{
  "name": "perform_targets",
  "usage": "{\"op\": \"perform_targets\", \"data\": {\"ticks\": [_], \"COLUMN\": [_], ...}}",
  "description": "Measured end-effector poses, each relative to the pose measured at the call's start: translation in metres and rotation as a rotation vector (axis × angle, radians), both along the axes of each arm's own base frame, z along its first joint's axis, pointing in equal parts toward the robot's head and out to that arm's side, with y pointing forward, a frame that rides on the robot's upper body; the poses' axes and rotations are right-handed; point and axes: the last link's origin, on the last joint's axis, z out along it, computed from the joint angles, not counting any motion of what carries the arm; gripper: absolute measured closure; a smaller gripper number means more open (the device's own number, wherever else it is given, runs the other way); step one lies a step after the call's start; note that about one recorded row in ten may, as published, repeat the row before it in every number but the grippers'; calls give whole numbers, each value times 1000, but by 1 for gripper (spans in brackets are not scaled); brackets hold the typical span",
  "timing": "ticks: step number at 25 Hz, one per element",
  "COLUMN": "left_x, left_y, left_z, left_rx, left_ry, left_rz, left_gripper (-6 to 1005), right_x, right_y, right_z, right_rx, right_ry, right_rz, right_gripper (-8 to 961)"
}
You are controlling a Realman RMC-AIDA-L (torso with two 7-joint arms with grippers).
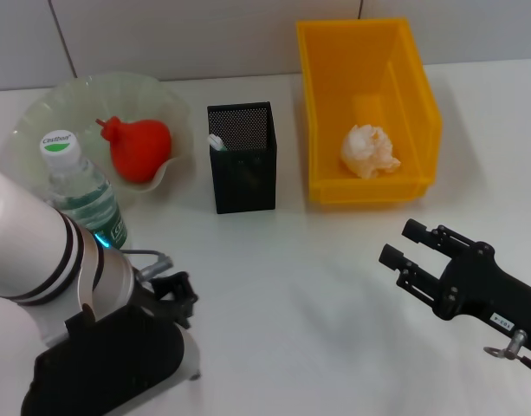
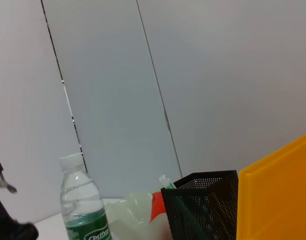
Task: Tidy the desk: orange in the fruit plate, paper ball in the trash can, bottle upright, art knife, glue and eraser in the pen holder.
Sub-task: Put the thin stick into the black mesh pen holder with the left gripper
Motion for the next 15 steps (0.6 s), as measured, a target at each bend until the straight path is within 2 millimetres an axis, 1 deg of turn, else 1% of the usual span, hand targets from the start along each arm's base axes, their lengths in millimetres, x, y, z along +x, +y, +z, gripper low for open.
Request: {"op": "perform_targets", "data": {"ticks": [2, 3, 4, 5, 8, 9, 10, 13, 15], "left_x": [8, 8, 17, 17, 36, 46, 46, 57, 60], "left_y": [-4, -4, -6, -6, -9, -10, -10, -9, -10], "left_z": [2, 2, 2, 2, 2, 2, 2, 3, 3], "left_rx": [6, 6, 20, 20, 44, 49, 49, 61, 67], "left_ry": [-63, -63, -128, -128, -239, -310, -310, -419, -467], "left_rz": [11, 11, 24, 24, 55, 90, 90, 126, 136], "left_gripper": [858, 859, 860, 862, 865, 866, 866, 865, 865], "right_x": [0, 0, 1, 1, 4, 5, 5, 7, 9], "right_y": [-2, -2, -4, -4, -8, -10, -10, -15, -18], "right_z": [1, 1, 2, 2, 8, 11, 11, 15, 18], "right_rx": [1, 1, 7, 7, 25, 36, 36, 51, 64], "right_ry": [3, 3, 6, 6, 7, 12, 12, 21, 22], "right_rz": [0, 0, 2, 2, 3, 4, 4, 0, -7], "right_gripper": [364, 364, 364, 364, 363, 363, 363, 363, 362]}}
